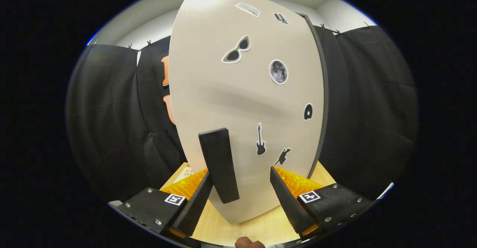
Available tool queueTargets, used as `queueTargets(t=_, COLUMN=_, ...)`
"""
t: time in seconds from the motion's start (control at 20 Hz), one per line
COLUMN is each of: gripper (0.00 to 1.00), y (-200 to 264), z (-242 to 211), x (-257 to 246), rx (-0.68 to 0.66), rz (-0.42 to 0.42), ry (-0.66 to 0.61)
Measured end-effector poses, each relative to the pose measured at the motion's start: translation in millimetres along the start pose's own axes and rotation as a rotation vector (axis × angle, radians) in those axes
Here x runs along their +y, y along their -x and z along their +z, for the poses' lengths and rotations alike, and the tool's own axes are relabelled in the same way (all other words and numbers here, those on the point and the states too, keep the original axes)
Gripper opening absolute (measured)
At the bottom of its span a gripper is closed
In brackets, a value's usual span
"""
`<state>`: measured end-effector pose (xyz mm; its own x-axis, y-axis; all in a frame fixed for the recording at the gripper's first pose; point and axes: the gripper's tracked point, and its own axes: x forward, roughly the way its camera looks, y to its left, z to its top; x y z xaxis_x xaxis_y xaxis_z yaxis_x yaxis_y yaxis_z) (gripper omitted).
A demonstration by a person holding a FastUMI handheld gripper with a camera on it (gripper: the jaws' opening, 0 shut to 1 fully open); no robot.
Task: Open the shoe cabinet door, grab the shoes and put them into the shoe cabinet, then close the shoe cabinet door.
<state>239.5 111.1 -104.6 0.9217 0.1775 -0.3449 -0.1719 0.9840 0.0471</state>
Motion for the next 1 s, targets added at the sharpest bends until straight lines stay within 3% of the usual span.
queueTargets(t=0.3, gripper=0.95, y=-42.3, z=6.2, x=21.9, rx=0.013, rz=0.083, ry=0.017)
queueTargets(t=0.7, gripper=0.94, y=-102.9, z=20.4, x=51.0, rx=0.003, rz=0.123, ry=0.047)
queueTargets(t=1.0, gripper=0.97, y=-132.4, z=21.6, x=54.0, rx=-0.004, rz=0.068, ry=0.11)
